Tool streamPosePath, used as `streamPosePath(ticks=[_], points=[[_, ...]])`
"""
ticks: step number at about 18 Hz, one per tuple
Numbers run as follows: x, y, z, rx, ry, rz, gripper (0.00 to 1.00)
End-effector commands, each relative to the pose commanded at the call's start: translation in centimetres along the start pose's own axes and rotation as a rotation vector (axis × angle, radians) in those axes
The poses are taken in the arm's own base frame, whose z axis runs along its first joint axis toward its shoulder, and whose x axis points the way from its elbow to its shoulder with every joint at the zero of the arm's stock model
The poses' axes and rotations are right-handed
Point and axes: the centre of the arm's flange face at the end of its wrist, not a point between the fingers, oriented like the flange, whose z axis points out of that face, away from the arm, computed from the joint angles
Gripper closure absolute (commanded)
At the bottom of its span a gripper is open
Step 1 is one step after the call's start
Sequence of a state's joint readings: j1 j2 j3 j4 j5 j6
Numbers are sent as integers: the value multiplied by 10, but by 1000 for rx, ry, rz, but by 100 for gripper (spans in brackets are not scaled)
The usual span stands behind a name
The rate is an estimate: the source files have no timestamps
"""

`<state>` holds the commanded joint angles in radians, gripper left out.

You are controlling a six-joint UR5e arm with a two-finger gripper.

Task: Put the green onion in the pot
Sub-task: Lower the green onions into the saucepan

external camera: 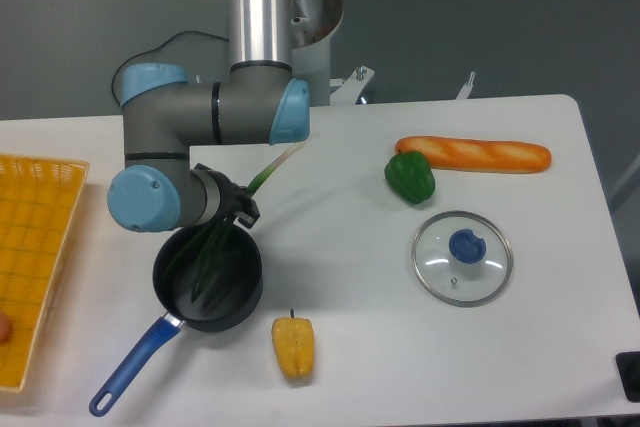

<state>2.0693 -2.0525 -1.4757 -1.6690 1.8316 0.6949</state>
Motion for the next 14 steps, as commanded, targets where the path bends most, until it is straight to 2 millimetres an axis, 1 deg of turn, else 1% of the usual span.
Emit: streamPosePath(ticks=[6,9,14], points=[[-4,-6,-2,-2,1,-16,85],[-5,-7,-6,5,-4,-22,85],[-7,-13,-5,4,-3,-43,85]])
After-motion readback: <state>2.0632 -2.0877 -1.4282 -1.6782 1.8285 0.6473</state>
